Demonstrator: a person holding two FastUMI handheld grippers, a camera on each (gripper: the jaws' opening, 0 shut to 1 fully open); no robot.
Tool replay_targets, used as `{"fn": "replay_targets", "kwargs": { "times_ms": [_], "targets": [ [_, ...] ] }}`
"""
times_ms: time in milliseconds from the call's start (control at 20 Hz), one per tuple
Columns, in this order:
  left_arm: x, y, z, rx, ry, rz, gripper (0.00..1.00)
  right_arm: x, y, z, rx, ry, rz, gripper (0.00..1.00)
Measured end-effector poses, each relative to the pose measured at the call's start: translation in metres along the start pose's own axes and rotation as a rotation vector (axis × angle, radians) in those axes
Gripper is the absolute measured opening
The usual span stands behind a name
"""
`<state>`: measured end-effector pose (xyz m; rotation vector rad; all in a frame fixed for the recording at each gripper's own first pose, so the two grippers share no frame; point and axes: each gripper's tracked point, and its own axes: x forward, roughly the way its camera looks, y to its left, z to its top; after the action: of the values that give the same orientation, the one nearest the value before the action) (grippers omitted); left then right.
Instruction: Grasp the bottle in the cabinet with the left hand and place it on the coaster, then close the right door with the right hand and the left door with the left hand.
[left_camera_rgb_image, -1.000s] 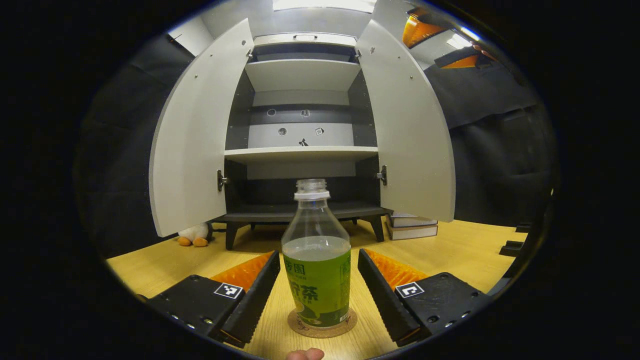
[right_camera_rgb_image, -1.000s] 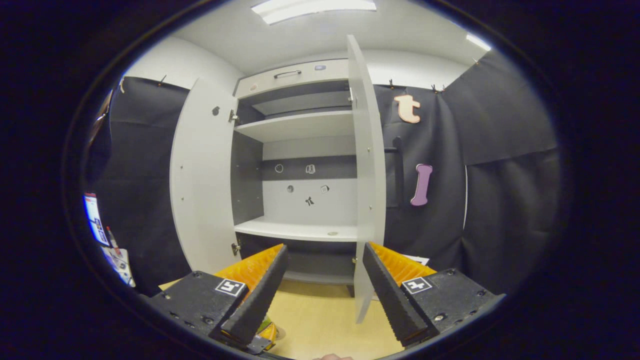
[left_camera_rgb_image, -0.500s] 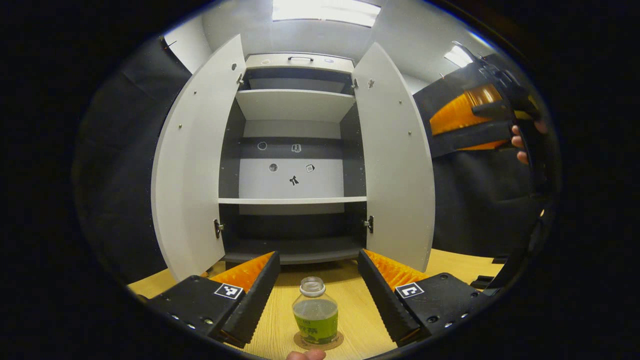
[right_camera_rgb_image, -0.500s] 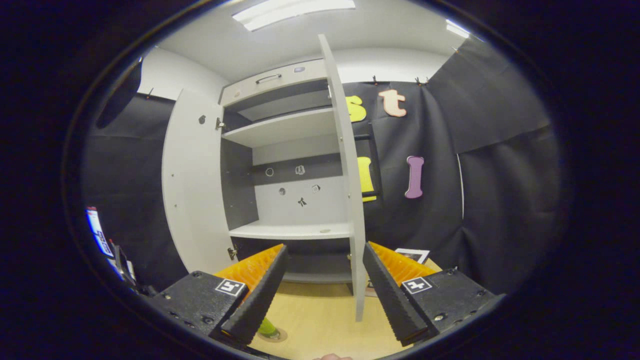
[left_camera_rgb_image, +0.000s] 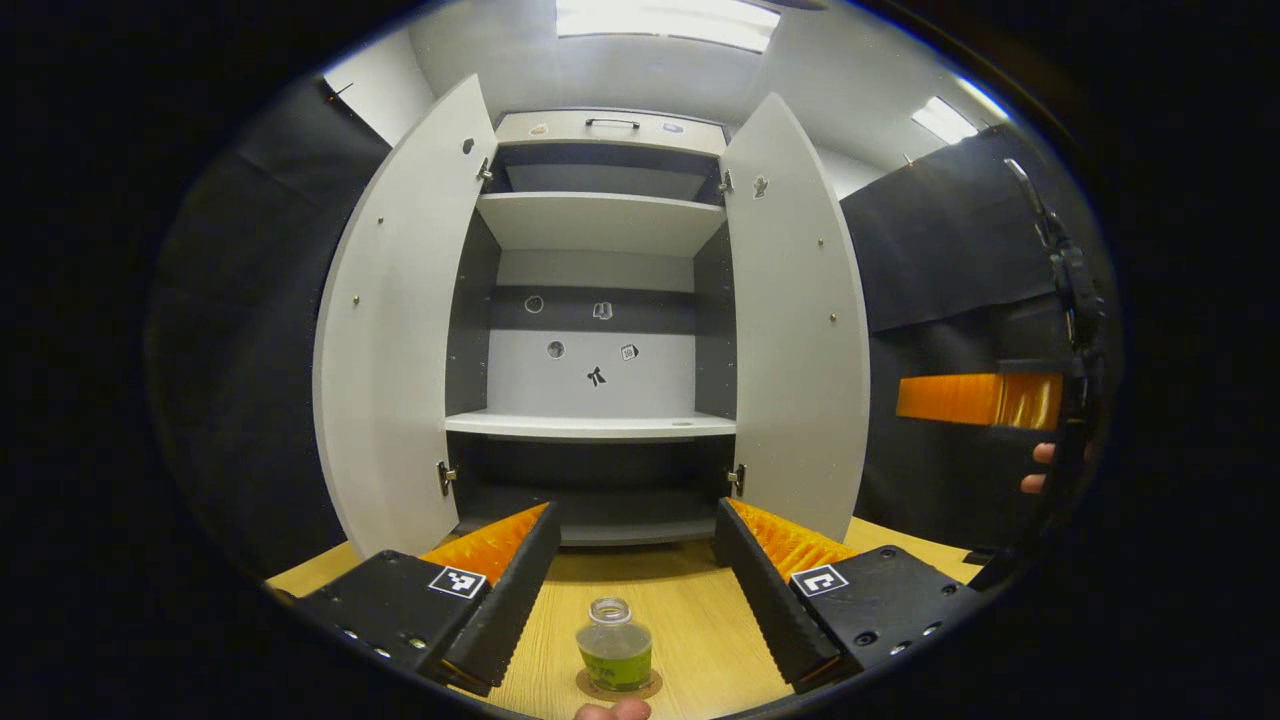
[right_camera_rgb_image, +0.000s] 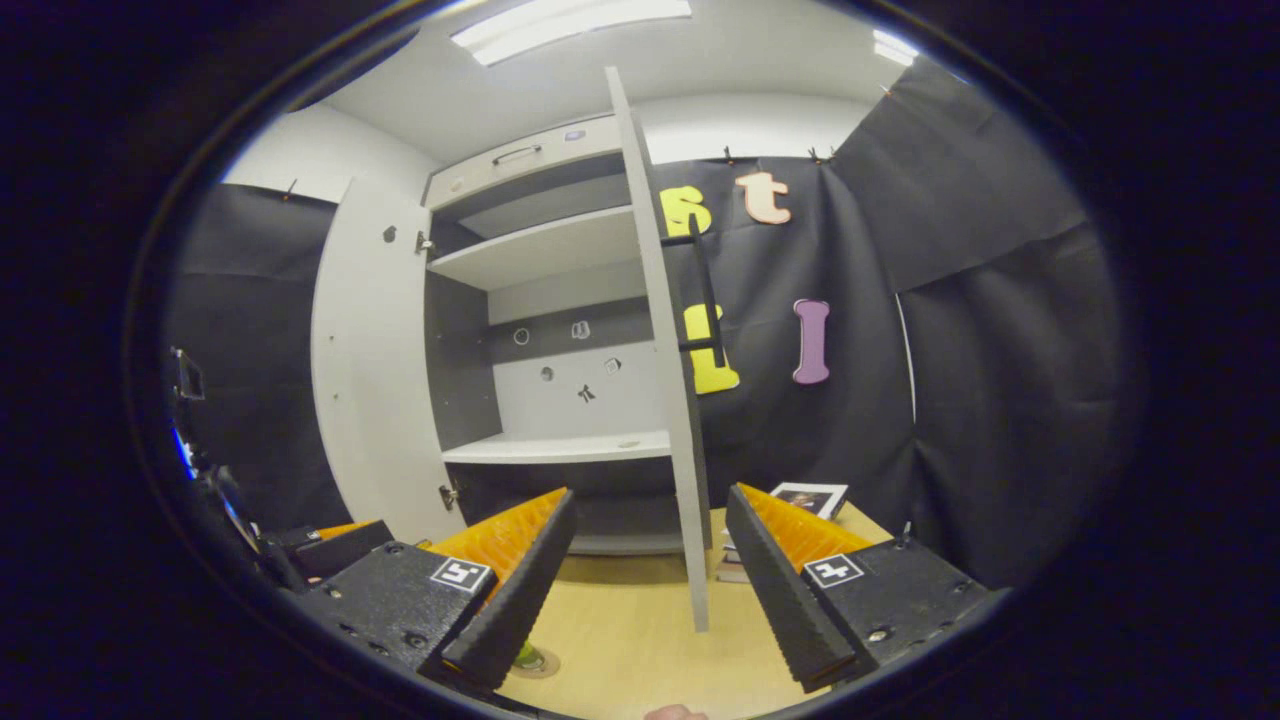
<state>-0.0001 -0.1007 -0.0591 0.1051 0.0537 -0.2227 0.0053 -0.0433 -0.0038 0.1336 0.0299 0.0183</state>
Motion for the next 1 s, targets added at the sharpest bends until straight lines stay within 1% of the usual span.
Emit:
{"fn": "replay_targets", "kwargs": {
  "times_ms": [50, 100, 150, 200, 250, 350, 400, 450, 550, 700, 750, 800, 900, 1000],
  "targets": [
    [-0.002, 0.002, 0.003, 0.007, 0.006, 0.007, 0.95, 0.004, -0.010, 0.014, 0.010, -0.017, -0.008, 0.99],
    [-0.004, 0.007, 0.008, 0.017, 0.000, 0.025, 0.95, 0.009, -0.024, 0.032, 0.013, -0.044, -0.024, 0.94],
    [-0.004, 0.010, 0.013, 0.024, -0.010, 0.036, 0.95, 0.014, -0.040, 0.051, 0.010, -0.077, -0.048, 0.99],
    [-0.004, 0.012, 0.014, 0.025, -0.014, 0.044, 0.95, 0.022, -0.056, 0.071, 0.001, -0.109, -0.076, 0.94],
    [-0.005, 0.016, 0.015, 0.022, -0.014, 0.056, 0.95, 0.031, -0.069, 0.084, -0.014, -0.123, -0.101, 0.98],
    [-0.007, 0.017, 0.018, 0.009, -0.018, 0.071, 0.95, 0.049, -0.090, 0.097, -0.046, -0.085, -0.132, 0.98],
    [-0.009, 0.017, 0.018, 0.005, -0.020, 0.075, 0.95, 0.056, -0.097, 0.101, -0.066, -0.062, -0.142, 0.93],
    [-0.010, 0.020, 0.018, 0.008, -0.018, 0.087, 0.95, 0.063, -0.100, 0.107, -0.087, -0.057, -0.149, 0.98],
    [-0.012, 0.027, 0.019, 0.015, -0.017, 0.115, 0.95, 0.078, -0.105, 0.117, -0.116, -0.079, -0.157, 0.98],
    [-0.013, 0.032, 0.016, 0.009, -0.015, 0.134, 0.95, 0.100, -0.101, 0.119, -0.137, -0.081, -0.141, 0.98],
    [-0.012, 0.034, 0.014, 0.005, -0.010, 0.140, 0.95, 0.104, -0.098, 0.119, -0.135, -0.079, -0.136, 0.94],
    [-0.011, 0.035, 0.012, 0.003, -0.003, 0.145, 0.95, 0.107, -0.094, 0.118, -0.127, -0.078, -0.124, 0.98],
    [-0.011, 0.039, 0.010, -0.003, 0.000, 0.167, 0.95, 0.108, -0.094, 0.119, -0.137, -0.083, -0.135, 0.98],
    [-0.009, 0.038, 0.009, -0.024, 0.000, 0.168, 0.95, 0.107, -0.093, 0.118, -0.149, -0.077, -0.138, 0.97]
  ]
}}
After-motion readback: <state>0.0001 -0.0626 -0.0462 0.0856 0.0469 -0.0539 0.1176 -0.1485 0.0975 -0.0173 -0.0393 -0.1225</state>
